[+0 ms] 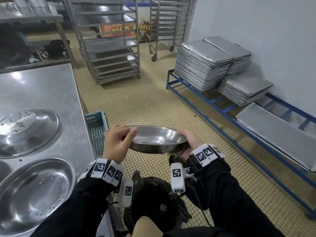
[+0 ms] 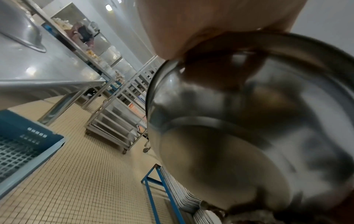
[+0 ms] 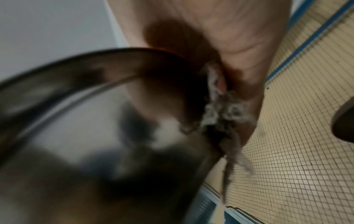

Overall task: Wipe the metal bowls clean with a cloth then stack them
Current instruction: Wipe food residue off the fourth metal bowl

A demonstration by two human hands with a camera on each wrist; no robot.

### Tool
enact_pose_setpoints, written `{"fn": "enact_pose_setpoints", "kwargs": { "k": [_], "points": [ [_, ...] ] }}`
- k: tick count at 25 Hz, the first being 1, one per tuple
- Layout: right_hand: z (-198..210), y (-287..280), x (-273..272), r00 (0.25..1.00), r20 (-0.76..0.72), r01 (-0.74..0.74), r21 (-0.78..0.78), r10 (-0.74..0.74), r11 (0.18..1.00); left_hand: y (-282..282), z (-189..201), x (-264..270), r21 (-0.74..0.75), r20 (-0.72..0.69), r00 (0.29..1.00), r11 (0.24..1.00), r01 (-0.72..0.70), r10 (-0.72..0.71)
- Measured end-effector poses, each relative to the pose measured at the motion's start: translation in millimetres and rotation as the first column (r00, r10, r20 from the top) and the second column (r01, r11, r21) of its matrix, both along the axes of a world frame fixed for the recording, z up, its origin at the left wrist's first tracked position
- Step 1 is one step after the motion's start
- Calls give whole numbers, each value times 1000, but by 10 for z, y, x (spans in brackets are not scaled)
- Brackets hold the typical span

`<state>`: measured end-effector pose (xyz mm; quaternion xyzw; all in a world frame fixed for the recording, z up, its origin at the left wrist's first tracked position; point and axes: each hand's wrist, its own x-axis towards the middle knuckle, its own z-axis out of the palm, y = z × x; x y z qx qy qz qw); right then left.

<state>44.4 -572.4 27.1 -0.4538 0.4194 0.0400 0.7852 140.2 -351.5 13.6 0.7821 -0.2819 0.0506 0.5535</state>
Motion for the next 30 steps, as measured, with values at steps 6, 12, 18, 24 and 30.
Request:
{"fn": "enact_pose_setpoints", "kwargs": {
  "k": [6, 12, 18, 24, 30],
  "points": [
    [-135, 244, -70, 995, 12, 95, -298, -96, 950, -30, -13, -140, 38, -165, 962, 976, -216, 219],
    [-173, 315, -165, 986, 156, 128, -464, -62, 877, -183, -3, -494, -164, -668, 744, 978, -129, -14],
    [-431, 164, -199, 967, 153, -118, -448, 206, 886, -139, 36, -760, -206, -730, 675, 904, -374, 113],
    [-600, 92, -393, 953, 62, -176, -683, 296, 709, 128, 41, -779, -73, -625, 700, 867, -494, 346],
    [-181, 246, -71, 746, 265, 6, -920, 611, 391, 376, 219, -835, 119, -391, 813, 900, -420, 431]
  ]
}}
